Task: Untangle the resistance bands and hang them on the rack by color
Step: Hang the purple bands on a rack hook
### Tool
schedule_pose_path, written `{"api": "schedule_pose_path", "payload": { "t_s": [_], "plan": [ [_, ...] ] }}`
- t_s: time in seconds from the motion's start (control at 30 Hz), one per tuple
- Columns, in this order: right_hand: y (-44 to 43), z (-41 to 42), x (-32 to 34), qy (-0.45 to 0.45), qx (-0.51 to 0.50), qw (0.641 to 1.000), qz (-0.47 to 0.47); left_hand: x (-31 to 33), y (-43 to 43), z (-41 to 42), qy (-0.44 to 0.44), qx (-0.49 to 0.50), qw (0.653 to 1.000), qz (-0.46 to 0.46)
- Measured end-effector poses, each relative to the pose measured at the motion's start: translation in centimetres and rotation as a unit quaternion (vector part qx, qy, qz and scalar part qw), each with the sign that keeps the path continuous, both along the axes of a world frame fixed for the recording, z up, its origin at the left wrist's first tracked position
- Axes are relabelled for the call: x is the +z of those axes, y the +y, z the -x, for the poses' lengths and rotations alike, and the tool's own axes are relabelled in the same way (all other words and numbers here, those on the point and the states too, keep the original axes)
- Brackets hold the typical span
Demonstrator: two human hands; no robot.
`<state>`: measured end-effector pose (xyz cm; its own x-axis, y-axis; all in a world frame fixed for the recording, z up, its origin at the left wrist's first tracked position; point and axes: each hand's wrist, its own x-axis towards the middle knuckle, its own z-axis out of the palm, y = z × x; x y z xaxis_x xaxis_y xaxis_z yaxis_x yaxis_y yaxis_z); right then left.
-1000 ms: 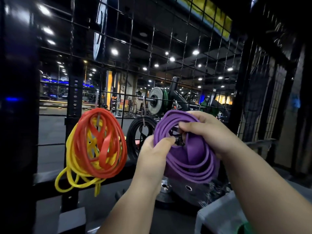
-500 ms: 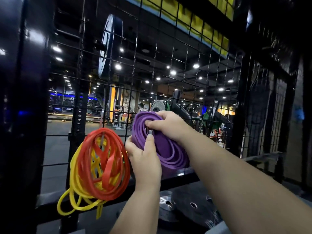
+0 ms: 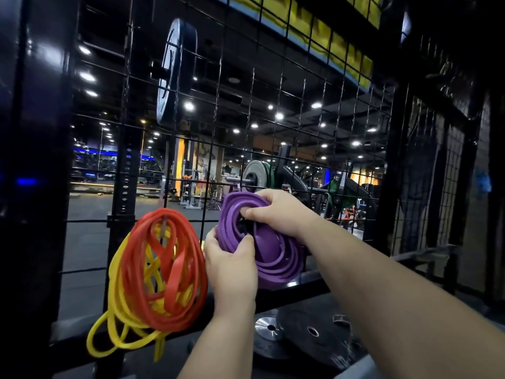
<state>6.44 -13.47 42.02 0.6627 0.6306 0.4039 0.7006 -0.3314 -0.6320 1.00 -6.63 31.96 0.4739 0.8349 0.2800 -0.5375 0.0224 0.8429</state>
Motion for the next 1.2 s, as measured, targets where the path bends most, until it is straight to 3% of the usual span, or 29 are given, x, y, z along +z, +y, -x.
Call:
{"api": "schedule_pose_path", "payload": {
  "t_s": [0.23, 0.4, 0.6, 0.97, 1.2],
  "plan": [
    [-1.1, -0.5, -1.5, -0.032, -0.018, 0.999, -0.026, -0.7, -0.1, 0.0, 0.044, 0.054, 0.996, -0.056],
    [-1.7, -0.6, -2.3, -0.017, 0.001, 0.997, -0.08, -0.3, -0.7, 0.6, 0.015, 0.056, 0.996, -0.067],
    [-0.3, -0.9, -2.3, -0.068, -0.043, 0.995, -0.054, 0.4, -0.4, 0.0, -0.003, 0.068, 0.995, -0.068],
    [-1.9, 0.1, -3.7, -0.007, -0.027, 0.999, -0.018, -1.4, -0.6, 0.2, -0.028, 0.035, 0.997, -0.071],
    [-2.4, 0.9, -4.0, 0.01, -0.021, 1.0, -0.02, -3.0, -3.3, 1.5, 0.032, 0.057, 0.986, -0.155]
  ]
}}
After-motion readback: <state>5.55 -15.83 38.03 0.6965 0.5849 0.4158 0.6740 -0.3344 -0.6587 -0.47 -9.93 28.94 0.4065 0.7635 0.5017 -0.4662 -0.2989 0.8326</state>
